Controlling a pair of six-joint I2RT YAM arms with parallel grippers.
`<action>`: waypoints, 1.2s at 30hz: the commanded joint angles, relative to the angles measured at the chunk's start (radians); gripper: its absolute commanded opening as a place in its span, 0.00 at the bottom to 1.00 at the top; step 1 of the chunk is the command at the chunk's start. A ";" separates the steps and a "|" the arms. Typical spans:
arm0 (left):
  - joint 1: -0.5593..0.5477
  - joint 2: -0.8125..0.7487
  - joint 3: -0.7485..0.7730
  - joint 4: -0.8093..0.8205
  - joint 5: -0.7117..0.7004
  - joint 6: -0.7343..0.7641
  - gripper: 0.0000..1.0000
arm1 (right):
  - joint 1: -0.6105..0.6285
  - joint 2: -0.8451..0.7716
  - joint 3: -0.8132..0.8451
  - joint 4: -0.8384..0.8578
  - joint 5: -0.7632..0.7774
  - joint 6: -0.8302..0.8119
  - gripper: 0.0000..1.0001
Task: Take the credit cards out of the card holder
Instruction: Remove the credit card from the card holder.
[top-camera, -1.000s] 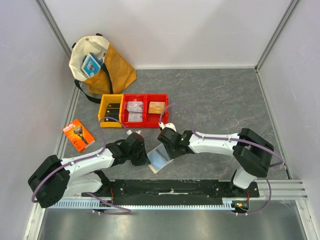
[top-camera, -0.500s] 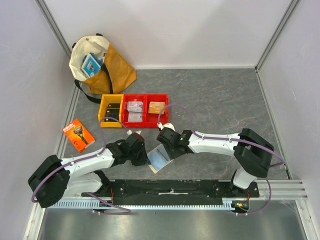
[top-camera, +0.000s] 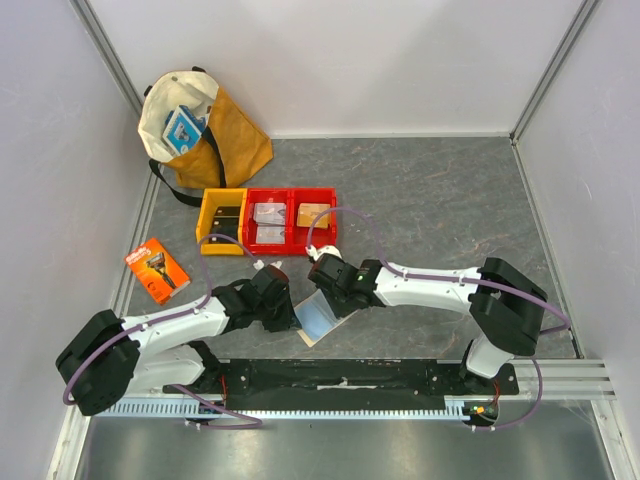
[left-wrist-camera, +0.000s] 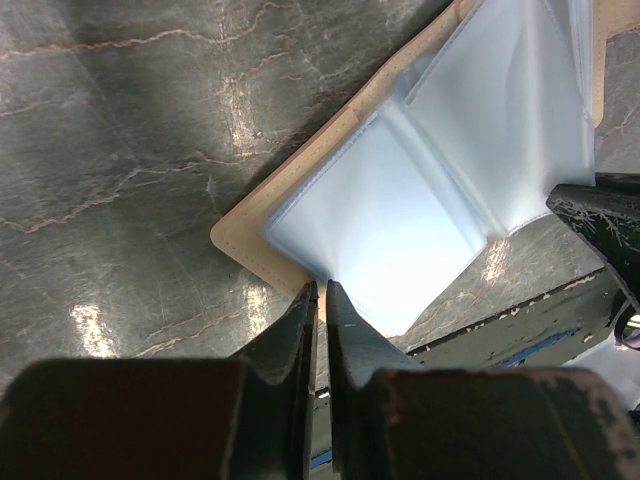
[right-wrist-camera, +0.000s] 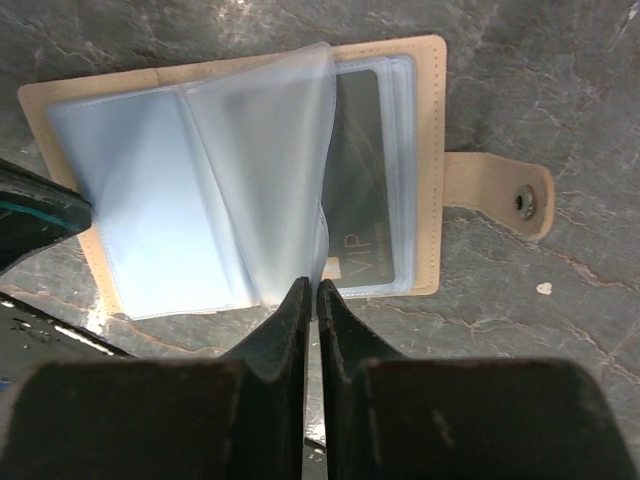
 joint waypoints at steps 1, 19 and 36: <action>-0.009 -0.004 0.010 -0.015 -0.012 0.033 0.12 | 0.012 -0.009 0.033 0.041 -0.041 -0.029 0.09; -0.009 -0.496 -0.117 -0.098 -0.222 -0.205 0.13 | 0.138 0.051 0.021 0.170 -0.263 -0.210 0.07; -0.010 -0.572 -0.117 0.014 -0.199 -0.253 0.19 | 0.032 -0.071 -0.026 0.160 -0.188 -0.210 0.42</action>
